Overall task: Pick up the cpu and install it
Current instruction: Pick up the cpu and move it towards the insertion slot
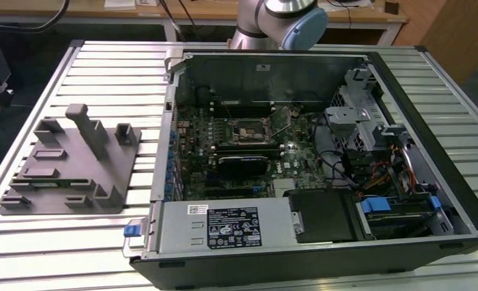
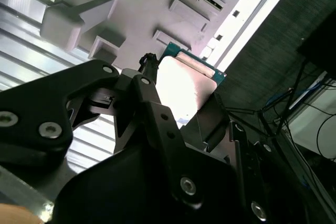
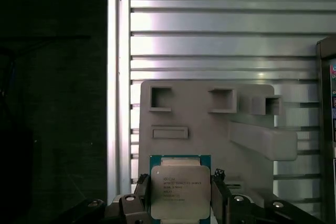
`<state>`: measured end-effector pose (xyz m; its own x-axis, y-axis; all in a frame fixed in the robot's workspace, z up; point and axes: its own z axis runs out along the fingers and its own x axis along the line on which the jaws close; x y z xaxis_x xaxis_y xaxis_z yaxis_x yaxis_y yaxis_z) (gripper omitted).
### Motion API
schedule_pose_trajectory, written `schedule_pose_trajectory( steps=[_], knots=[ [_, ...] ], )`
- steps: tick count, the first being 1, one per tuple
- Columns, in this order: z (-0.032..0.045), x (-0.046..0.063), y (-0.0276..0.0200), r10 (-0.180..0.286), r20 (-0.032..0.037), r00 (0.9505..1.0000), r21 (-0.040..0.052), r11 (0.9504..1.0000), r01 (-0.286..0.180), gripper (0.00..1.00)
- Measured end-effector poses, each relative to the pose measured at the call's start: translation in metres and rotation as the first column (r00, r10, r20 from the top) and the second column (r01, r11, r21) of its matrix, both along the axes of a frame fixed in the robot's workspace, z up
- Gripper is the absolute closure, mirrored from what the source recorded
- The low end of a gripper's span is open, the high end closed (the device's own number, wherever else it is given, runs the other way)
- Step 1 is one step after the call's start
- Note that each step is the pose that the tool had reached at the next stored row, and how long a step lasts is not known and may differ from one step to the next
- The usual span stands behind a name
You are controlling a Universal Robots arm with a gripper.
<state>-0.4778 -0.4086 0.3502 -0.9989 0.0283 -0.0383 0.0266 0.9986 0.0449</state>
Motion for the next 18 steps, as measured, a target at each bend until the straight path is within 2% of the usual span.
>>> schedule_pose_trajectory(
  steps=[10, 18],
  knots=[
    [0.0248, 0.0, 0.0, 0.0, 0.003, 1.0, 0.0001, 1.0, 0.0, 0.46],
    [0.0264, 0.0, 0.0001, 0.0, 0.0032, 1.0, 0.0, 1.0, 0.0, 0.46]
  ],
)
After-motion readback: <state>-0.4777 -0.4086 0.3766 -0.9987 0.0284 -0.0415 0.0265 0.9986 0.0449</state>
